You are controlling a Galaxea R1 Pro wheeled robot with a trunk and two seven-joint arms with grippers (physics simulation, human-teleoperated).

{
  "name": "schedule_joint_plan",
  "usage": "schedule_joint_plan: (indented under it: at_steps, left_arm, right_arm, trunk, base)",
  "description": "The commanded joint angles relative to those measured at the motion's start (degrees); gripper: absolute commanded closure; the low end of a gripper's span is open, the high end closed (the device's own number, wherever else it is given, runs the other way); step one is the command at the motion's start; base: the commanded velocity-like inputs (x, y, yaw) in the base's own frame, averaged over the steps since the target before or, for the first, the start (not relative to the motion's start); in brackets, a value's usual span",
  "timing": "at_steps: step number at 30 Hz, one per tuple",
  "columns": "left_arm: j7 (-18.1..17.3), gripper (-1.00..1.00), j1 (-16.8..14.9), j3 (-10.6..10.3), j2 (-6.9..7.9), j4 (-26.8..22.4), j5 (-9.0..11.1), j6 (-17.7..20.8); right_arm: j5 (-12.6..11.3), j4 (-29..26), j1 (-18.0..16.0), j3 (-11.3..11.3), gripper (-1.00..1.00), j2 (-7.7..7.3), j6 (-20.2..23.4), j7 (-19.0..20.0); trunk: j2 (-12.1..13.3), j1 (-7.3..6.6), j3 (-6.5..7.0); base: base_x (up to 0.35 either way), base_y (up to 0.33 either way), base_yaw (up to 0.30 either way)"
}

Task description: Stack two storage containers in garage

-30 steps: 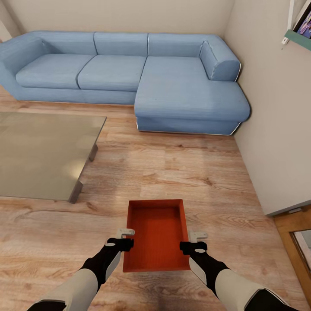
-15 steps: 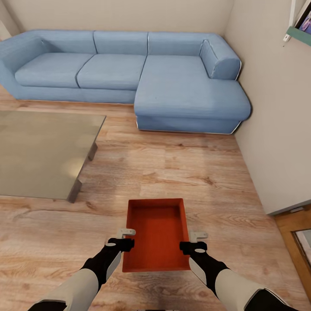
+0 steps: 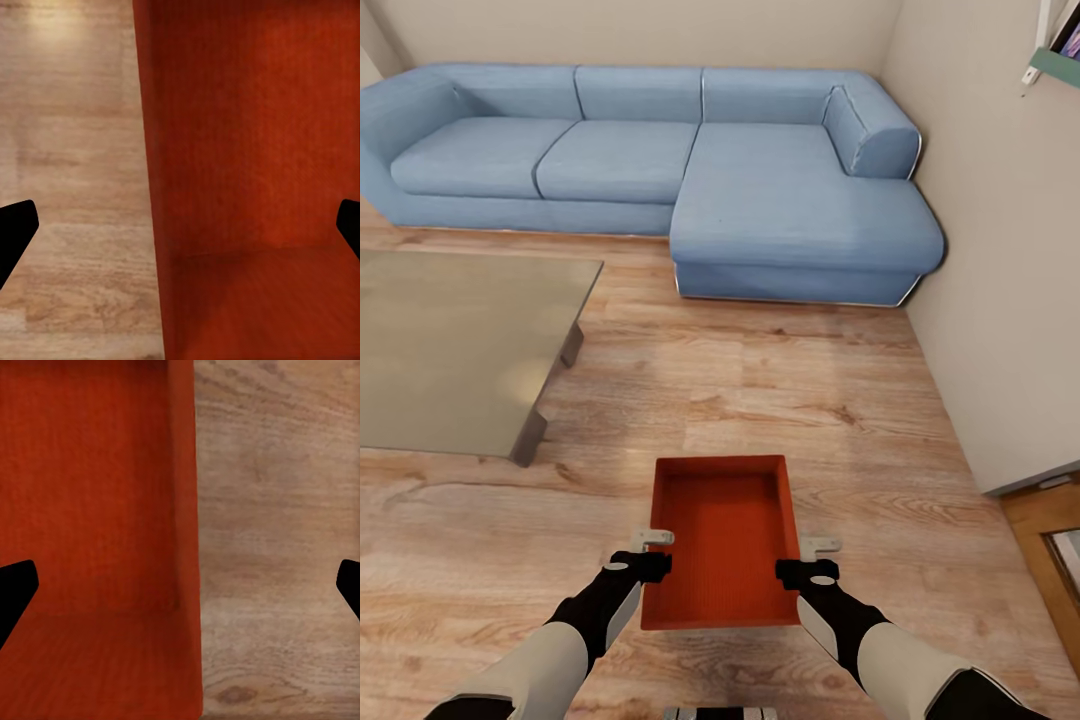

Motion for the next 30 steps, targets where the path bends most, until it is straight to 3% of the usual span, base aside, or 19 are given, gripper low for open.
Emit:
schedule_joint_plan:
  at_steps: [1, 9, 18, 30]
  left_arm:
    - [0.17, -1.00, 0.00, -0.02, -0.02, -0.12, -0.36, 0.34]
    - [0.39, -1.00, 0.00, -0.02, -0.02, -0.12, -0.38, 0.27]
    - [0.64, -1.00, 0.00, -0.10, -0.02, -0.12, -0.45, 0.22]
    - [0.50, -1.00, 0.00, -0.11, -0.02, -0.12, -0.45, 0.27]
  right_arm:
    - [-0.48, -0.06, -0.04, 0.49, -1.00, -0.02, 0.02, -0.32]
    - [-0.48, -0.05, -0.03, 0.49, -1.00, -0.03, 0.02, -0.32]
    - [-0.48, -0.05, -0.05, 0.49, -1.00, -0.03, 0.02, -0.32]
    - [-0.48, -0.05, -0.05, 0.49, -1.00, -0.11, 0.02, -0.32]
  trunk:
    - [-0.43, 0.22, -0.21]
    - [-3.64, 1.98, -1.65]
    - [-3.64, 1.98, -1.65]
    - [-8.45, 4.61, -3.81]
  base:
    - [0.000, 0.000, 0.000]
    - [0.000, 0.000, 0.000]
    - [0.000, 0.000, 0.000]
    - [0.000, 0.000, 0.000]
